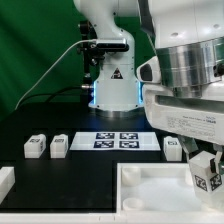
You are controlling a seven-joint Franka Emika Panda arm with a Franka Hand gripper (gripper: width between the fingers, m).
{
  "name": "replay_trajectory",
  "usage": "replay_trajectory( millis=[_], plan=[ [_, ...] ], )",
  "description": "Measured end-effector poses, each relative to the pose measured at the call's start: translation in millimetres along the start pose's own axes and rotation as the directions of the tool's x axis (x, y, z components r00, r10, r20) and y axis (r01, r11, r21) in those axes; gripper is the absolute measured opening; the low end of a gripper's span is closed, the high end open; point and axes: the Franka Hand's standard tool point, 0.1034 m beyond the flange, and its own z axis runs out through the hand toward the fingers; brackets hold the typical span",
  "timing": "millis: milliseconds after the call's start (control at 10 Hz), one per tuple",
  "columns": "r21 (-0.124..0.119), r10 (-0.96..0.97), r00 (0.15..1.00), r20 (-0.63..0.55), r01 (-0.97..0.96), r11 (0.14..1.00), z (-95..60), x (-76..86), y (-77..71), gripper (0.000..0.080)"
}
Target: Assemble one leg
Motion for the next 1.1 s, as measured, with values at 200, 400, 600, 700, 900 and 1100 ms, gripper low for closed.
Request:
replay_trajectory(
  millis=[200, 400, 600, 700, 900, 1100],
  plan=[
    [0.020, 0.307, 0.952, 0.019, -0.307, 0.951, 0.4, -3.9, 3.1, 0.0300],
    [0.032, 0.309, 0.951, 0.025, -0.309, 0.950, 2.8, -11.1, 3.6, 0.0300],
    [0.032, 0.299, 0.954, 0.025, -0.300, 0.953, 3.0, -11.5, 3.6, 0.0486],
    [0.032, 0.204, 0.979, 0.022, -0.205, 0.978, 3.9, -13.4, 3.4, 0.0594],
    [0.033, -0.015, 1.000, 0.019, 0.014, 0.999, 6.2, -22.9, 1.9, 0.0640],
    [0.028, -0.237, 0.971, 0.010, 0.237, 0.971, 6.4, -22.9, 2.8, 0.0647]
  ],
)
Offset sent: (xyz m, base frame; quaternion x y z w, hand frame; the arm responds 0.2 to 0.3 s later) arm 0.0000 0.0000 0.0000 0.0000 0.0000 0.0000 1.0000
